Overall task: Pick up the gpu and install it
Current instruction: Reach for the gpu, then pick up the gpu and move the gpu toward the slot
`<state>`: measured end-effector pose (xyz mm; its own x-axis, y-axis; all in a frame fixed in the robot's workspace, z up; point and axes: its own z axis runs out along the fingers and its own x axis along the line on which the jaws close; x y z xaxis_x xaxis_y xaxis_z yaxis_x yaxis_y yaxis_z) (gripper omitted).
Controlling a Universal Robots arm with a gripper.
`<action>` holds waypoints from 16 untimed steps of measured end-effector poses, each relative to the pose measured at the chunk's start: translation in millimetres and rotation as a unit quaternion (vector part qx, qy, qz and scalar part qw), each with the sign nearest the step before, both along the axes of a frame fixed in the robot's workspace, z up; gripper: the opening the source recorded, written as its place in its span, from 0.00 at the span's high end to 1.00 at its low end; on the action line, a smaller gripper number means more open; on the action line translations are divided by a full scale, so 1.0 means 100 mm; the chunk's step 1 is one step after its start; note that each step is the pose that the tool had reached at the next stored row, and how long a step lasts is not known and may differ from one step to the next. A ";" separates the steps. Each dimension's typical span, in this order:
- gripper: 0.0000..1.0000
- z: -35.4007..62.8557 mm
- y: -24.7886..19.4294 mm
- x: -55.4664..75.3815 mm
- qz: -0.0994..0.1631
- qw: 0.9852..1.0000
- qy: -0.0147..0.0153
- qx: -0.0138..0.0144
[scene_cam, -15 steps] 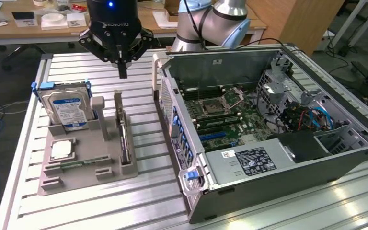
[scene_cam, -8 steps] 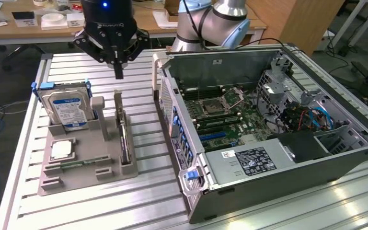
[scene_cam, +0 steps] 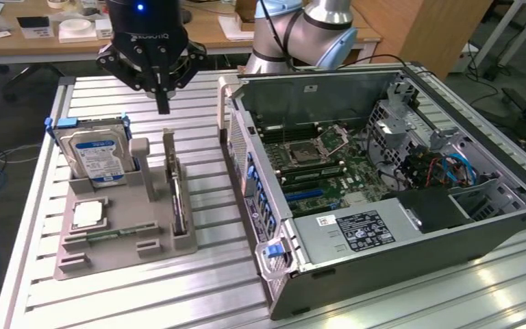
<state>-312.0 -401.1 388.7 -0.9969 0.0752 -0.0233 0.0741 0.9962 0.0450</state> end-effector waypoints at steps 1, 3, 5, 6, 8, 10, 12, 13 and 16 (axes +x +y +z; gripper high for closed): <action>0.89 0.000 0.000 -0.01 0.000 1.000 0.000 0.000; 0.89 -0.002 -0.001 -0.03 0.000 1.000 0.000 0.000; 0.89 -0.003 -0.003 -0.06 0.000 1.000 0.000 0.000; 0.89 -0.003 -0.003 -0.07 0.000 1.000 0.000 0.000; 0.89 -0.004 -0.003 -0.09 0.000 1.000 0.000 0.000; 0.89 -0.004 -0.004 -0.09 0.000 1.000 0.000 0.000; 0.89 -0.004 -0.003 -0.09 0.000 1.000 0.000 0.000; 0.89 -0.004 -0.003 -0.09 0.000 1.000 0.000 0.000; 0.89 -0.004 -0.003 -0.09 0.000 1.000 0.000 0.000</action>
<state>-321.3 -401.5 388.3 -0.9969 0.0753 -0.0233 0.0742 0.9962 0.0451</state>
